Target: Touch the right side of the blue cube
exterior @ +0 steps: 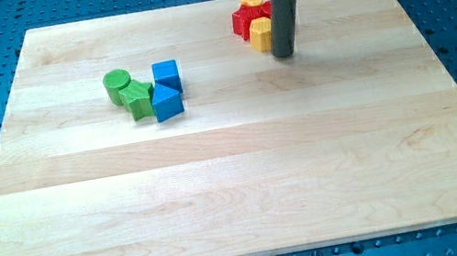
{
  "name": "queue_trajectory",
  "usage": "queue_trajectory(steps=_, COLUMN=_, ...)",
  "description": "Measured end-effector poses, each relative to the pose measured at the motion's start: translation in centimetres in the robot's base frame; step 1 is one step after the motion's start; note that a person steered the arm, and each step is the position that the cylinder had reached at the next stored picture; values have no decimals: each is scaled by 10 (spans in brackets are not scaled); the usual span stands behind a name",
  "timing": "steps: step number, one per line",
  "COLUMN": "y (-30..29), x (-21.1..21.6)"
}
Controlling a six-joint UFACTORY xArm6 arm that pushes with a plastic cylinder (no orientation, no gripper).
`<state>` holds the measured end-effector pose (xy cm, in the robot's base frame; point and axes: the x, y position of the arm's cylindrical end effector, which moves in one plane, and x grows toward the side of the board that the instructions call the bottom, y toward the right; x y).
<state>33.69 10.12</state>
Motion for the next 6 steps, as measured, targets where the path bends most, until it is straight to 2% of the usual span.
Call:
queue_trajectory(steps=4, y=2, x=10)
queue_trajectory(steps=6, y=-36, x=12)
